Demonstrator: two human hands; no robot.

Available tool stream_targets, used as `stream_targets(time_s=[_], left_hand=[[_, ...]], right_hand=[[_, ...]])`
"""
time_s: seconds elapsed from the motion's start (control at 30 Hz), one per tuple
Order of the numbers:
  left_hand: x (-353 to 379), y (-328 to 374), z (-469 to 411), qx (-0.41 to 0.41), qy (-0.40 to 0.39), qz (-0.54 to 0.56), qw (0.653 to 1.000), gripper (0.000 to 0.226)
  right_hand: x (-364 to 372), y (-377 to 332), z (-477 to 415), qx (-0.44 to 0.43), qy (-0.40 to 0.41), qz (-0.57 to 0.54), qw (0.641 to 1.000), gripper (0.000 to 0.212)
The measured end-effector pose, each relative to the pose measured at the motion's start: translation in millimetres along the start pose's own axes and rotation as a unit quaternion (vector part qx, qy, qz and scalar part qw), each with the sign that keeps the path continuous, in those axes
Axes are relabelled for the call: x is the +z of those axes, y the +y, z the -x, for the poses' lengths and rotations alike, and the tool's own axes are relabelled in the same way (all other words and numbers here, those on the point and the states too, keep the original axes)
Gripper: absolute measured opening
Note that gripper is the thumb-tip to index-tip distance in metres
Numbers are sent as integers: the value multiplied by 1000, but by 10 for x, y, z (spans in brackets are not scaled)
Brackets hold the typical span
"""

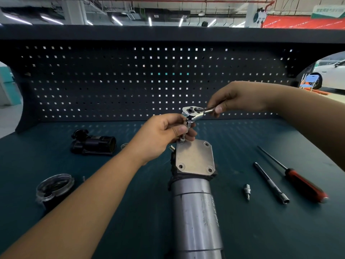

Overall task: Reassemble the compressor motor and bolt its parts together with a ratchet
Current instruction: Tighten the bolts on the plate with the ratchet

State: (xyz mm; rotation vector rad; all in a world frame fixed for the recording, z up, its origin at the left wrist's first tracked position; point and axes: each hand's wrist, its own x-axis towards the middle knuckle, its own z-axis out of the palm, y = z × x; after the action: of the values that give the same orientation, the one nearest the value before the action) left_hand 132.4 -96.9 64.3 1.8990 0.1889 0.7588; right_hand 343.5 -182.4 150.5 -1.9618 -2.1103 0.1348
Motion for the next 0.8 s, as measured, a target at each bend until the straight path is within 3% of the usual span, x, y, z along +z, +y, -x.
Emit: stream_targets(time_s=[0.33,0.6,0.8], left_hand=[[32,3,25,19,5,-51,999,30],[52,13,29,13,11,-55,998,34],[36,-23,18,1,19,-34,999,26]], right_hand=[[65,-110,316,2,25,62,998,18],[252,-223,620,44,19,35,998,13],[381,-315,702,64,17,9,998,20]])
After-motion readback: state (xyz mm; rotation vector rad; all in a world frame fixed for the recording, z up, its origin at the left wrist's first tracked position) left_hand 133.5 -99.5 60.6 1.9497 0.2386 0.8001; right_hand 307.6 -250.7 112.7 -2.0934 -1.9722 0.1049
